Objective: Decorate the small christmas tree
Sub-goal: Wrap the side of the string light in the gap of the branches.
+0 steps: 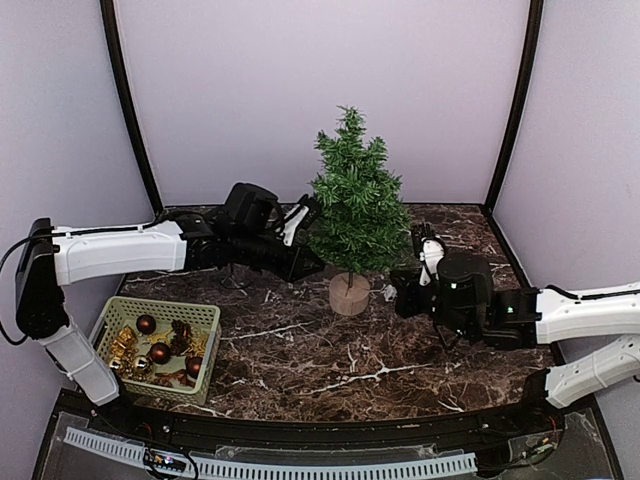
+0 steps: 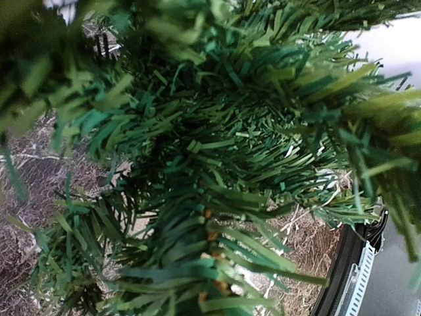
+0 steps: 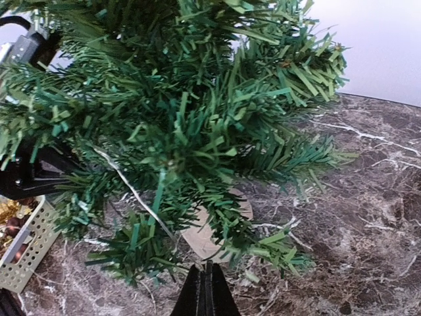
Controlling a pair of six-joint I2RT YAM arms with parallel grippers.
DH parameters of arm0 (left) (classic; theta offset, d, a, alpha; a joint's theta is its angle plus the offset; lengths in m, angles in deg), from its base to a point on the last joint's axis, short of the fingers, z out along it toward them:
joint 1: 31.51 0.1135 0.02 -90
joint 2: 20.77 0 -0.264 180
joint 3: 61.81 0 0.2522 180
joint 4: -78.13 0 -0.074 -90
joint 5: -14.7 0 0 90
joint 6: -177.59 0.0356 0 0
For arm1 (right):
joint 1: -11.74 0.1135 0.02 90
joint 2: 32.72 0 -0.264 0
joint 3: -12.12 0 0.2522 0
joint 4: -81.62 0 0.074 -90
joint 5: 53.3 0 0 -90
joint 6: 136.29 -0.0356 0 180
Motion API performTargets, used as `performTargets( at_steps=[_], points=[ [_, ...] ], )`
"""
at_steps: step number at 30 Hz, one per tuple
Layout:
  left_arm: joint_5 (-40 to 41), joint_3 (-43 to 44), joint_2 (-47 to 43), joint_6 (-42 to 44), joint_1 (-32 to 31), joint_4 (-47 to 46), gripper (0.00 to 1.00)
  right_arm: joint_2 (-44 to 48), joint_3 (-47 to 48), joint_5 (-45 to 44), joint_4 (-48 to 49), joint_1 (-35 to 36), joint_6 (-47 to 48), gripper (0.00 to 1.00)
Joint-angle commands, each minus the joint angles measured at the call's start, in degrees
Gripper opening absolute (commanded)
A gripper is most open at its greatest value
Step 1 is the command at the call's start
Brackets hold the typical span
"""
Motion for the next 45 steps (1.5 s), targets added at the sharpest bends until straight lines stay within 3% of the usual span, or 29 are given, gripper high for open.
performTargets(
  at_steps=[1,7,16,24,33,45],
  points=[
    [-0.67,-1.03,-0.04,-0.29,0.05,-1.16,0.0,4.33,1.59,6.62,-1.07,0.01,-2.58,0.0],
    [-1.12,-1.26,0.03,-0.45,0.03,-1.57,0.0,6.74,2.97,13.02,-2.83,1.28,-3.14,0.0],
    [0.03,-2.37,-0.08,-0.5,0.08,-1.12,0.0,4.93,3.26,13.33,-5.04,3.54,-6.29,0.0],
    [1.83,-3.63,0.17,-1.13,0.02,-0.45,0.0,-0.84,3.74,8.82,0.24,3.7,-10.36,0.0],
    [3.37,-5.26,0.73,-0.99,0.04,0.02,0.0,-1.5,5.69,2.99,-3.59,3.57,-10.93,0.0],
    [4.38,-6.41,2.55,-0.99,0.1,-0.3,0.0,-5.79,3.55,1.56,1.02,2.45,-10.28,0.0]
  ],
)
